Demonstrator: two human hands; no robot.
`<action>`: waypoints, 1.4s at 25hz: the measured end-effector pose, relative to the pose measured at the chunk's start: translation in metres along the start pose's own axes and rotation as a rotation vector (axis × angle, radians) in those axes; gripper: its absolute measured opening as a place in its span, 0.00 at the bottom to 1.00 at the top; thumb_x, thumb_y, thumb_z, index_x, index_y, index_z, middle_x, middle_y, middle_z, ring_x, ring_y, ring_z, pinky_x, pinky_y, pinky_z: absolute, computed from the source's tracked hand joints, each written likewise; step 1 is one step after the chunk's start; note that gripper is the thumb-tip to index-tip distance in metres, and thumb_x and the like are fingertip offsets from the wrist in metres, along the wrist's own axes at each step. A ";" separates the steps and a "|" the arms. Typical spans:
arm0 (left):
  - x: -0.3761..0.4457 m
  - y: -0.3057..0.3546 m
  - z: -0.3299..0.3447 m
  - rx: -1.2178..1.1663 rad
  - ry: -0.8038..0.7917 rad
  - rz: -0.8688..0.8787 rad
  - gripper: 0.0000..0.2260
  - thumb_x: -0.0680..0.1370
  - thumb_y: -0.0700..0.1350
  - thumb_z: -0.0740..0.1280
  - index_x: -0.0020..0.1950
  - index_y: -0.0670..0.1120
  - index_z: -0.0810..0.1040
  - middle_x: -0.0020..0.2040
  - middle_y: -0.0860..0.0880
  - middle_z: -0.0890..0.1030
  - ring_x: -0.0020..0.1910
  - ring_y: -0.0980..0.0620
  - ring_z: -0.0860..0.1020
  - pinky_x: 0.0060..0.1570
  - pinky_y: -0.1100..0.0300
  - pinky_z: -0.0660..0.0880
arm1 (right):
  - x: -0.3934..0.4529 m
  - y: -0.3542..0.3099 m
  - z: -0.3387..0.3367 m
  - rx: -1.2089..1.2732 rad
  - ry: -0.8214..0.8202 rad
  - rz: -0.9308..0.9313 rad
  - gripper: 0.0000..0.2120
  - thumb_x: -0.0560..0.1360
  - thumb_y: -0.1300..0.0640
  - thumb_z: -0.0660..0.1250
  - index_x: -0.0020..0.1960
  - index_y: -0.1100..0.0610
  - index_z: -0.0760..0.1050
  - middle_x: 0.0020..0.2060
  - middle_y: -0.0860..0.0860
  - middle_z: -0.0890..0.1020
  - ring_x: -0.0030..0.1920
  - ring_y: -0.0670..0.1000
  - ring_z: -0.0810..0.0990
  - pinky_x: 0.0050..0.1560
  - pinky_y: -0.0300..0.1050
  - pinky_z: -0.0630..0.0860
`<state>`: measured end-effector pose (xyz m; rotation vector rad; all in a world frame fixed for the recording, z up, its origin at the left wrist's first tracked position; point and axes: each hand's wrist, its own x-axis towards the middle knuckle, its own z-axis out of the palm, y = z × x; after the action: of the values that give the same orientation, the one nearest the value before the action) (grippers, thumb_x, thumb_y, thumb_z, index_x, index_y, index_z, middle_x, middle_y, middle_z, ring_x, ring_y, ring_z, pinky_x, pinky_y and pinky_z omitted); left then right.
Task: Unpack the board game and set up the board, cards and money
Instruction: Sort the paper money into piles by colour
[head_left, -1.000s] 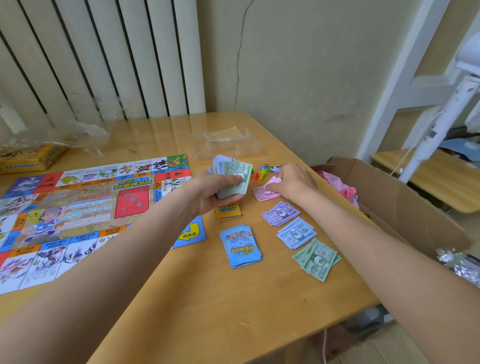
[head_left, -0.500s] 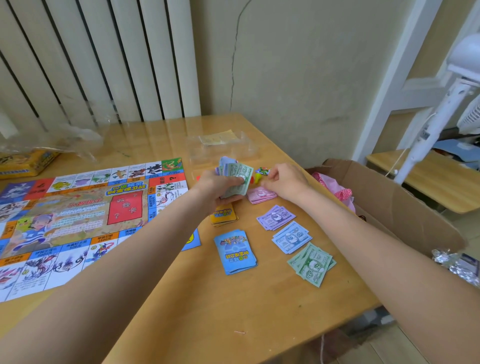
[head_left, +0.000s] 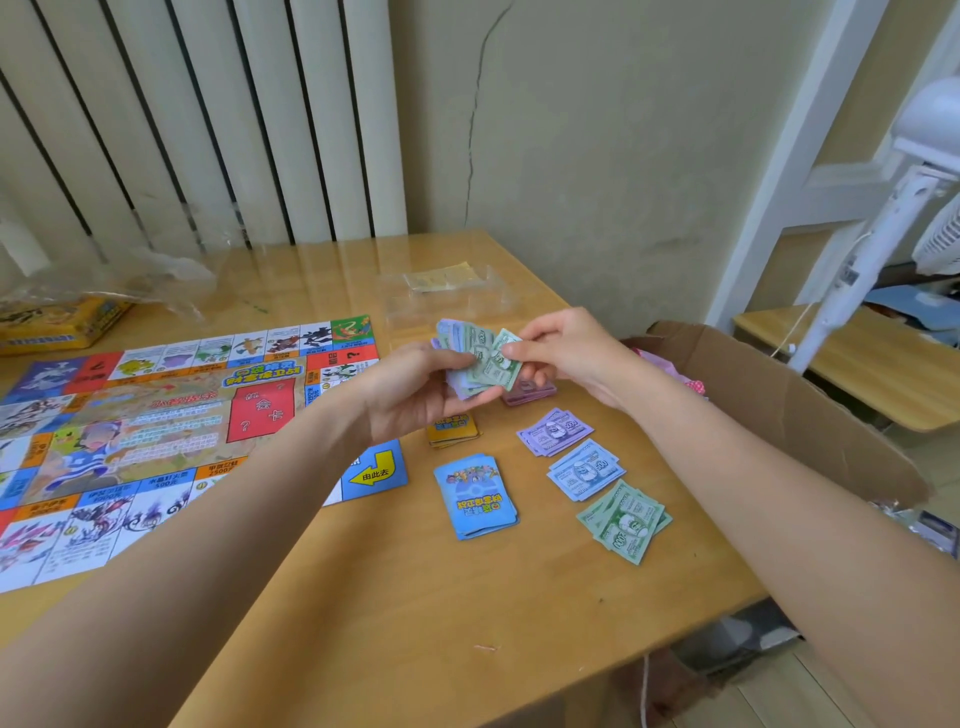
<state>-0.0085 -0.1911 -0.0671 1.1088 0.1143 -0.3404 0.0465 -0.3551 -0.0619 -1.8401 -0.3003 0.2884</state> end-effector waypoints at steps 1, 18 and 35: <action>-0.001 0.000 -0.001 0.045 0.012 0.007 0.09 0.79 0.32 0.57 0.54 0.38 0.75 0.46 0.41 0.83 0.41 0.49 0.84 0.43 0.56 0.81 | -0.002 0.000 0.000 0.030 -0.013 0.008 0.06 0.71 0.66 0.70 0.47 0.65 0.76 0.31 0.55 0.79 0.23 0.43 0.76 0.25 0.33 0.72; -0.001 -0.008 0.007 0.244 0.150 0.059 0.05 0.77 0.38 0.66 0.50 0.45 0.77 0.44 0.47 0.82 0.37 0.55 0.82 0.35 0.64 0.80 | -0.019 -0.001 -0.004 -0.055 -0.038 0.009 0.12 0.71 0.66 0.71 0.53 0.61 0.73 0.34 0.55 0.79 0.26 0.44 0.74 0.24 0.34 0.71; -0.005 -0.013 0.025 0.241 0.158 0.039 0.07 0.75 0.32 0.65 0.50 0.43 0.77 0.47 0.44 0.81 0.44 0.49 0.80 0.38 0.60 0.81 | -0.028 0.005 -0.019 -0.113 -0.012 -0.051 0.05 0.74 0.61 0.69 0.47 0.61 0.75 0.37 0.55 0.81 0.28 0.47 0.77 0.28 0.36 0.75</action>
<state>-0.0189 -0.2171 -0.0659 1.3750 0.1948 -0.2355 0.0267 -0.3829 -0.0599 -1.9396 -0.3776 0.2511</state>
